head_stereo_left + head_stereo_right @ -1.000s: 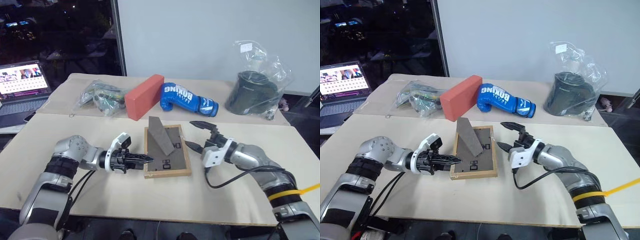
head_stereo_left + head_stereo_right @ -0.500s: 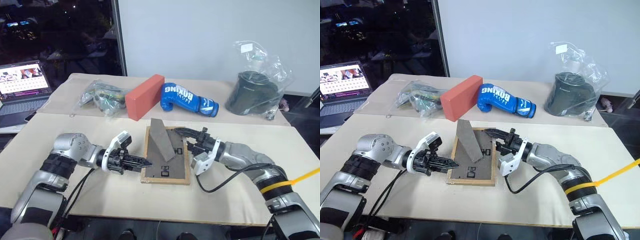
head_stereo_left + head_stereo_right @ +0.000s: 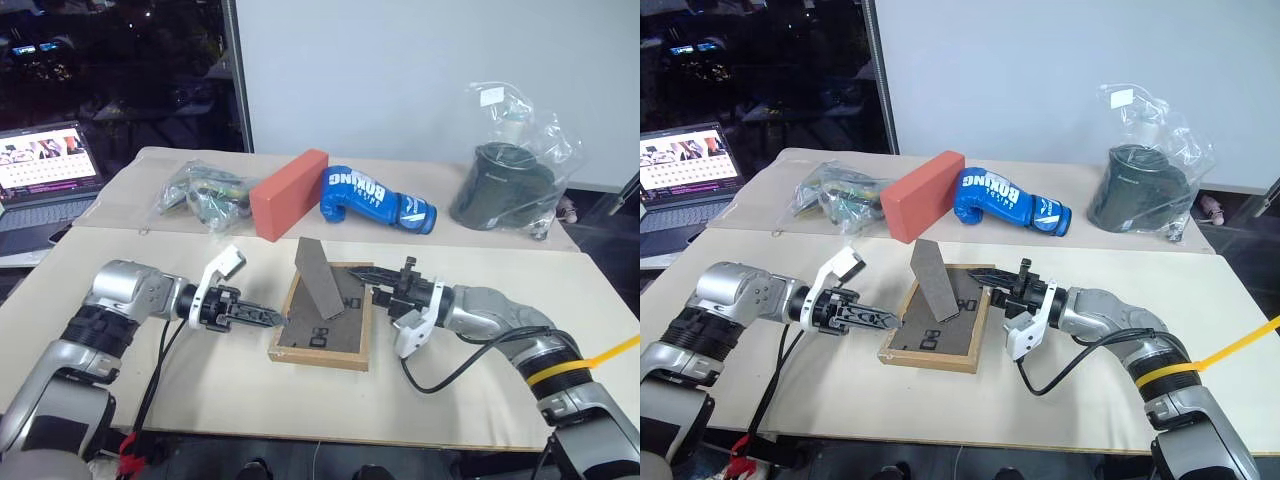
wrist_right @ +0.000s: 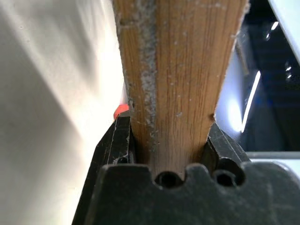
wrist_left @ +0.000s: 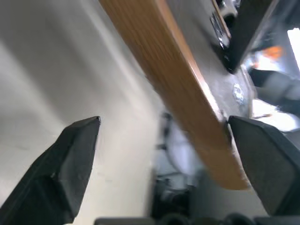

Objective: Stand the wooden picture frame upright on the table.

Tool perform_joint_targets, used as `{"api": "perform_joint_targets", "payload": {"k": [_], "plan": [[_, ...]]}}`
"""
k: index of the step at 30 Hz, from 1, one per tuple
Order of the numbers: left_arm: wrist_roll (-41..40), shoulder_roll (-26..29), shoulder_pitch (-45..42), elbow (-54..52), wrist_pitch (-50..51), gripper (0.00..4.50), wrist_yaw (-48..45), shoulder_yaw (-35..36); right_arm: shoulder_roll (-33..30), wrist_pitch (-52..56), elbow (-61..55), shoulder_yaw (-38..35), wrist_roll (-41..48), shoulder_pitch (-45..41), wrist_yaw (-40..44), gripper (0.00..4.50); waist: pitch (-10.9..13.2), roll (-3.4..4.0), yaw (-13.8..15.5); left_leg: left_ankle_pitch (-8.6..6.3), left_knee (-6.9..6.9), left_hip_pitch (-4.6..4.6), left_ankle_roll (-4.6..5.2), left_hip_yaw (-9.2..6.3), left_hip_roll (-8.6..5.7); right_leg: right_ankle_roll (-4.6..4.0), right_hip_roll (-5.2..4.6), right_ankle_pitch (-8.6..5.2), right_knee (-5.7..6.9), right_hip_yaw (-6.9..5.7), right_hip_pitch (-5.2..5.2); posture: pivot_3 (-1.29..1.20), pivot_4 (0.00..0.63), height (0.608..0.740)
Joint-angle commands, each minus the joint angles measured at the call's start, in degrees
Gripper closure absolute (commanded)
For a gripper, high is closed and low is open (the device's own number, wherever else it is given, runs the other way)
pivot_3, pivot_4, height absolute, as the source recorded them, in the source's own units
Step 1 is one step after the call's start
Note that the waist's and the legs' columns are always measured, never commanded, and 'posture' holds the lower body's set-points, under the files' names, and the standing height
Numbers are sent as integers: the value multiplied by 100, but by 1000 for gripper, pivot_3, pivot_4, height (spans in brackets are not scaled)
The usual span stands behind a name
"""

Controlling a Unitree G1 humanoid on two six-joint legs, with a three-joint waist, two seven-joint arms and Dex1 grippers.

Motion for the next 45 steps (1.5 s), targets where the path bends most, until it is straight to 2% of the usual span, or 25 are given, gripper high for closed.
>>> {"api": "perform_joint_targets", "payload": {"k": [1, 3, 5, 8, 10, 12, 17, 24, 30, 38, 44, 45], "plan": [[378, 83, 210, -97, -1389, 0, 211, 876, 154, 517, -96, -209, 1437, -107, 526, 3234, 0, 0, -14, 0, -1, 0, 0, 0, 0, -2, 0, 1, 0, 0, 0, 0, 150, 723], [448, 128, 347, -313, -1786, 0, 136, 1146, 358, 1464, -172, -237, 2677, -14, 1362, 3241, 0, 0, -21, 0, -1, 3, 1, 0, 0, -3, 0, 2, 0, 0, 6, 0, 150, 723], [333, 160, 367, -436, -1698, 0, 82, 1366, 609, 2651, -372, -376, 3802, 90, 2034, 3243, 0, -1, -20, 1, 2, 4, 1, -1, 1, -4, 0, 3, -1, 0, 13, 0, 150, 723], [260, 0, 447, -758, -1668, 0, 531, 1710, 971, 4799, -693, -731, 5212, 234, 2553, 3244, 1, -1, 20, 3, 10, 3, 5, -6, 1, -2, 0, 4, 4, -7, 19, 0, 150, 723], [350, -66, 644, -1136, -1845, 0, 725, 1811, 1122, 5823, -819, -960, 5702, 274, 2578, 3245, 1, 0, 46, 3, 13, 3, 6, -8, 1, -2, -1, 4, 6, -10, 20, 0, 150, 723], [557, -201, 1005, -1629, -2450, 0, 960, 1971, 1259, 6888, -866, -1222, 6192, 254, 2467, 3246, 1, 1, 43, 3, 14, 2, 6, -7, 1, -2, -1, 4, 7, -10, 19, 0, 150, 723], [770, -399, 1766, -2359, -3018, 0, 1243, 2059, 1505, 8507, -779, -1809, 6843, 156, 2113, 3247, 1, 1, 24, 3, 13, 1, 6, -7, 5, -5, 3, 5, 13, -10, 8, 0, 150, 723], [900, -620, 1721, -2106, -3228, 0, 1791, 2250, 1744, 9703, -737, -2027, 7090, 244, 2076, 3247, 1, 1, 22, 4, 14, 1, 7, -6, 4, -4, 4, 5, 12, -10, 8, 0, 150, 723], [995, -739, 1584, -2105, -3206, 0, 2107, 2234, 2028, 9612, -703, -2036, 6899, 418, 2042, 3248, 0, 2, 24, 4, 18, 1, 7, -6, 4, -2, 4, 6, 12, -10, 12, 0, 150, 723], [1266, -703, 1857, -2326, -3214, 0, 2173, 2007, 2297, 10085, -1607, -1773, 6924, 1036, 1778, 3248, -1, 2, 28, 4, 17, 0, 7, -7, 4, -2, 4, 6, 13, -10, 11, 0, 150, 723], [868, -758, 1828, -2411, -2872, 0, 2085, 2127, 2364, 9841, -1802, -1572, 6511, 1334, 1582, 3260, -2, 2, 9, 4, 17, 3, 7, -6, 5, -1, 5, 6, 10, -10, 12, 0, 150, 723], [851, -747, 1817, -2407, -2842, 0, 2075, 2127, 2378, 9825, -1816, -1620, 6515, 1322, 1563, 2765, -2, 2, 9, 4, 17, 3, 7, -6, 5, -1, 6, 6, 11, -10, 11, 0, 150, 723]]}}
